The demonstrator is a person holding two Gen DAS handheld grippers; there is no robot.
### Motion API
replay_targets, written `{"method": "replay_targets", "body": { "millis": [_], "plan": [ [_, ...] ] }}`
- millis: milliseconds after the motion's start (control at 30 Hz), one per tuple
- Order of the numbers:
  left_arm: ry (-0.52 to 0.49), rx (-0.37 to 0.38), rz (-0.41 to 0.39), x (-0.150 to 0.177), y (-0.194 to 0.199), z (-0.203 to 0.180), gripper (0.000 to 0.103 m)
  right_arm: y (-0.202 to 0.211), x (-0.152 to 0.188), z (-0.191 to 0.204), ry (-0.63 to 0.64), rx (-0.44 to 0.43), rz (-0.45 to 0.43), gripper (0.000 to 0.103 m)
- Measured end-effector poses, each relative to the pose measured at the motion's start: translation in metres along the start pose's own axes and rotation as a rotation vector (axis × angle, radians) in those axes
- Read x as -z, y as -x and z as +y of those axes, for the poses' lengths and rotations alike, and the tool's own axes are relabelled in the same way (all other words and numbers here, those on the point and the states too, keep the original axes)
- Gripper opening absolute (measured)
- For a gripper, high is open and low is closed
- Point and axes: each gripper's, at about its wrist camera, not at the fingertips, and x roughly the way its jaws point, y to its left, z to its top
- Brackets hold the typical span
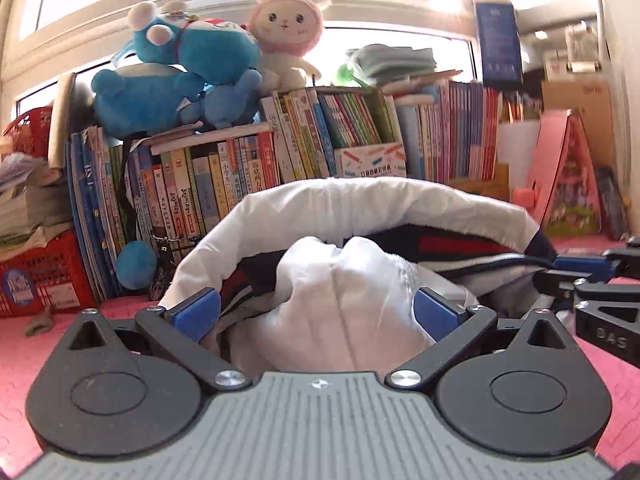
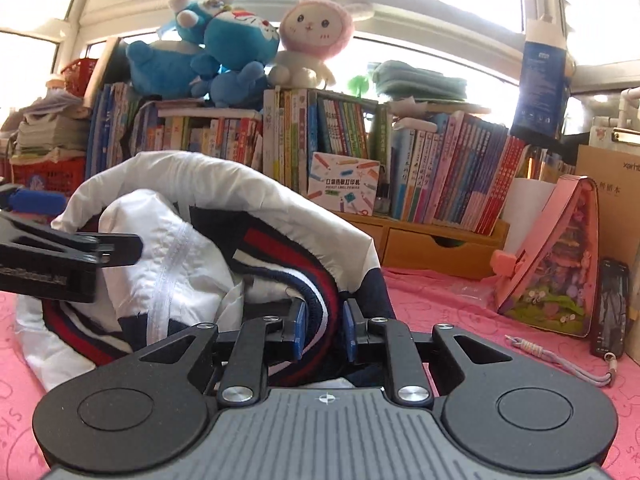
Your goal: Fold clothes
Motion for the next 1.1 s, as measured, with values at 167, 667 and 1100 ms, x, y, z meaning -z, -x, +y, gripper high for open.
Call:
{"method": "replay_targets", "body": {
  "millis": [167,667,1100],
  "plan": [
    [0.192,0.099,0.173,0.015,-0.058,0.008,0.103,0.016,0.002,0.006,0.054,-0.003,-0.033,0.022],
    [0.416,0.159,0.269,0.043,-0.078,0.036,0.103,-0.094,-0.046,0.059,0.328,-0.043,0.150,0.025],
    [0.345,0.108,0.171,0.050,-0.033,0.052,0.103,-0.077,-0.036,0.038,0.358,-0.142,0.166,0.044]
  ]
}}
